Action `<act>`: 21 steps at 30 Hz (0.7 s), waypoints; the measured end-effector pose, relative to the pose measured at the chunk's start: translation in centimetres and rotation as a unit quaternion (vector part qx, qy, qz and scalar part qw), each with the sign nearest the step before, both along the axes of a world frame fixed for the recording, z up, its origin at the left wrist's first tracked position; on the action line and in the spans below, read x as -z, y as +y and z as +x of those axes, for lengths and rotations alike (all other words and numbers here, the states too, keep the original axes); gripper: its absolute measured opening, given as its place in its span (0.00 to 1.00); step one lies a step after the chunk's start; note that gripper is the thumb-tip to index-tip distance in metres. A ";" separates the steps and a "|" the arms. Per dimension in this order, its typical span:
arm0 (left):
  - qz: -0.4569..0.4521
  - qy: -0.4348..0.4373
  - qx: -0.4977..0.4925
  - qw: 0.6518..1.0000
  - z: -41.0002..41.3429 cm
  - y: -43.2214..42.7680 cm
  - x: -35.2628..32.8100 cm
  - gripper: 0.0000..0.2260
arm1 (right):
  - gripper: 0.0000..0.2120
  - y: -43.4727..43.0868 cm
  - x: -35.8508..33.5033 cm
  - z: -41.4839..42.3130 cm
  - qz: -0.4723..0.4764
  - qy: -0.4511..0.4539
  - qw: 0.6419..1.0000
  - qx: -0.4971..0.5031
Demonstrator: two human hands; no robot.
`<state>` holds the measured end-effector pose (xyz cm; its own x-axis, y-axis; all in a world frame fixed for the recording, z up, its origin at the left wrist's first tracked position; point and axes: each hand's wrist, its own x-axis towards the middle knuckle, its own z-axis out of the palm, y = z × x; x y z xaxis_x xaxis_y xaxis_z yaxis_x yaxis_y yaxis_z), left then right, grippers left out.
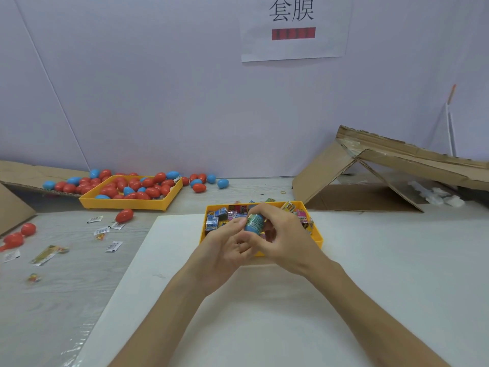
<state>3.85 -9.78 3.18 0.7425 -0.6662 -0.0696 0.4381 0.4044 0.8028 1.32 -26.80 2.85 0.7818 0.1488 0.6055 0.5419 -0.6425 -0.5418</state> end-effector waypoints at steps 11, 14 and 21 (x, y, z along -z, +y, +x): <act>0.000 0.016 -0.018 1.000 0.0 0.1 -0.2 0.17 | 0.22 0.0 -0.3 0.0 0.009 0.007 1.000 -0.018; 0.007 0.007 -0.029 1.000 0.0 0.0 -0.2 0.16 | 0.20 -0.1 -0.3 -0.2 0.048 0.024 0.998 -0.027; 0.001 -0.021 -0.097 0.995 0.3 0.1 -0.5 0.19 | 0.14 0.2 -0.8 -0.2 0.193 0.085 0.976 -0.057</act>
<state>4.10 -9.67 3.66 0.8593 -0.5101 -0.0369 0.3177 0.4758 0.8202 1.16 -26.59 3.70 0.8672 0.0267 0.4973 0.4795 -0.3147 -0.8192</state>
